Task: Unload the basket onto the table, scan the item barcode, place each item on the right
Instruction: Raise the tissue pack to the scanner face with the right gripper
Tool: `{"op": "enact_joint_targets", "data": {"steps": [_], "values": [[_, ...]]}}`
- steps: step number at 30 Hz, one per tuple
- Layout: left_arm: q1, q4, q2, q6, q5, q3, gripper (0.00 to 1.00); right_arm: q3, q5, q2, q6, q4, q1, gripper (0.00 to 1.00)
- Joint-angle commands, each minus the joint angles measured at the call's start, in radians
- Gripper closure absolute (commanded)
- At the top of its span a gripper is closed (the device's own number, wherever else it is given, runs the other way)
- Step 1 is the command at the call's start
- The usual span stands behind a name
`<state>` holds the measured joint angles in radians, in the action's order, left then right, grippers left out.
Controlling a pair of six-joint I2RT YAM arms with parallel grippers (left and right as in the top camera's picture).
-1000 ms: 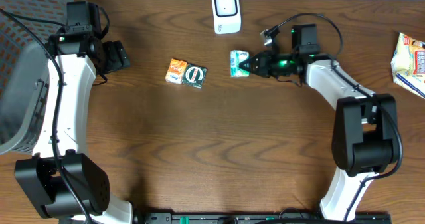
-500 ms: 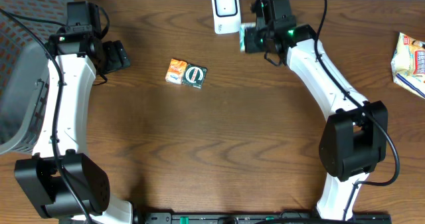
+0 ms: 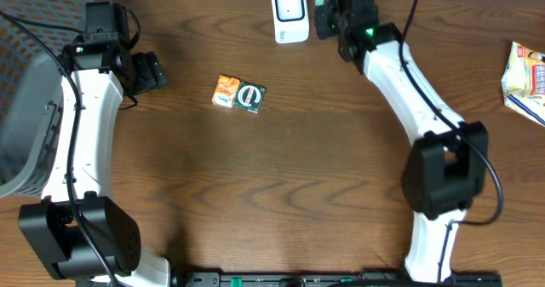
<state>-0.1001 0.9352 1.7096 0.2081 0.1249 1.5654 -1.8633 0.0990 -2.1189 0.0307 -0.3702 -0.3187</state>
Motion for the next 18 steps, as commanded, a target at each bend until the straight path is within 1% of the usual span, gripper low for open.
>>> {"op": "enact_joint_targets", "data": {"steps": [1,6,8,11,15,18], "values": [[-0.002,0.002,0.01,-0.009,-0.002,-0.005,0.03,-0.168,0.024,-0.113,-0.049,-0.053,-0.012,0.99],[-0.002,0.002,0.01,-0.009,-0.002,-0.005,0.03,-0.418,0.062,-0.272,-0.141,-0.119,-0.017,0.99],[-0.002,0.002,0.01,-0.009,-0.002,-0.005,0.02,-0.478,0.103,-0.328,-0.223,-0.103,-0.022,0.99],[-0.002,0.002,0.01,-0.009,-0.002,-0.005,0.02,-0.486,0.105,-0.37,-0.405,-0.036,-0.037,0.99],[-0.002,0.002,0.01,-0.009,-0.002,-0.005,0.02,-0.485,0.129,-0.409,-0.689,0.046,-0.071,0.99],[-0.002,0.002,0.01,-0.009,-0.002,-0.005,0.03,-0.485,0.203,-0.436,-0.853,0.107,-0.1,0.99]]}}
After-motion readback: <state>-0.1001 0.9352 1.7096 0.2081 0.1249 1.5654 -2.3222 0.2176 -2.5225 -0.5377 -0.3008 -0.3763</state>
